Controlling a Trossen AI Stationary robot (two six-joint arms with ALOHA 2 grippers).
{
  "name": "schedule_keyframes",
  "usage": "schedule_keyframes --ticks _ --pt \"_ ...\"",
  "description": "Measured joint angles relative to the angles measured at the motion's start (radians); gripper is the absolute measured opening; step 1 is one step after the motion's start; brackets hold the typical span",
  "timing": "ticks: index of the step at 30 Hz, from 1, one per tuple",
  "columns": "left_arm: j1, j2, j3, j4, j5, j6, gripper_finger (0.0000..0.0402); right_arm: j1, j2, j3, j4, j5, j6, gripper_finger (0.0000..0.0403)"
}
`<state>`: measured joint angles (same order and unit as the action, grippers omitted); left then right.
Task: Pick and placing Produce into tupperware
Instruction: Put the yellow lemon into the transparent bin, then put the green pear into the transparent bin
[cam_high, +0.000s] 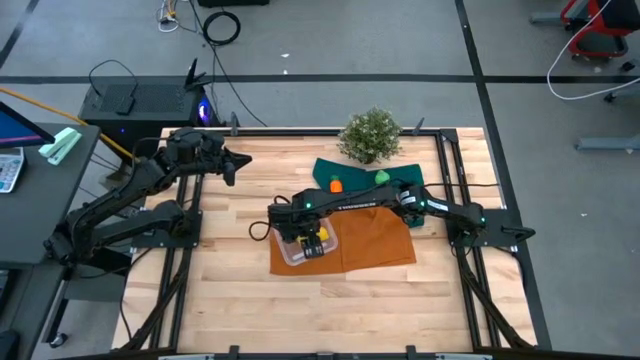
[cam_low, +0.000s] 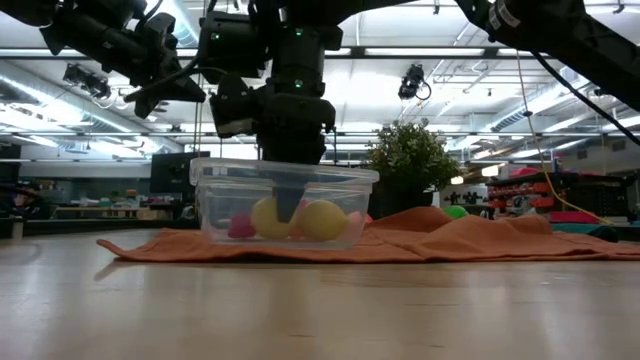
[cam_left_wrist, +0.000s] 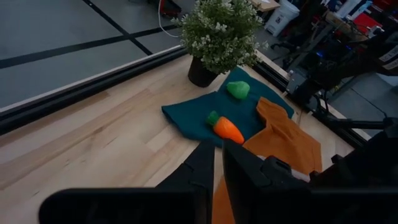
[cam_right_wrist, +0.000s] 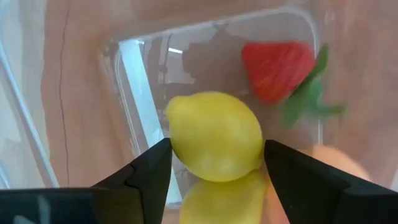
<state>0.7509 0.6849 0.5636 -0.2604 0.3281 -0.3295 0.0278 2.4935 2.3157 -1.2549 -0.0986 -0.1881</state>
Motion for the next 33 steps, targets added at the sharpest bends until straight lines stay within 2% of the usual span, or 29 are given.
schedule_keyframes --ticks 15,21,33 --pt "0.000 0.000 0.000 0.002 -0.001 0.000 0.0035 -0.006 -0.035 0.022 -0.070 0.032 0.003 0.0222" --pt "0.000 0.000 0.000 0.006 -0.001 0.000 0.0040 -0.026 -0.094 0.023 -0.116 0.106 0.014 0.0220" --pt "0.000 0.000 0.000 0.005 -0.001 0.001 0.0038 -0.138 -0.346 -0.049 -0.152 0.206 0.287 0.0201"
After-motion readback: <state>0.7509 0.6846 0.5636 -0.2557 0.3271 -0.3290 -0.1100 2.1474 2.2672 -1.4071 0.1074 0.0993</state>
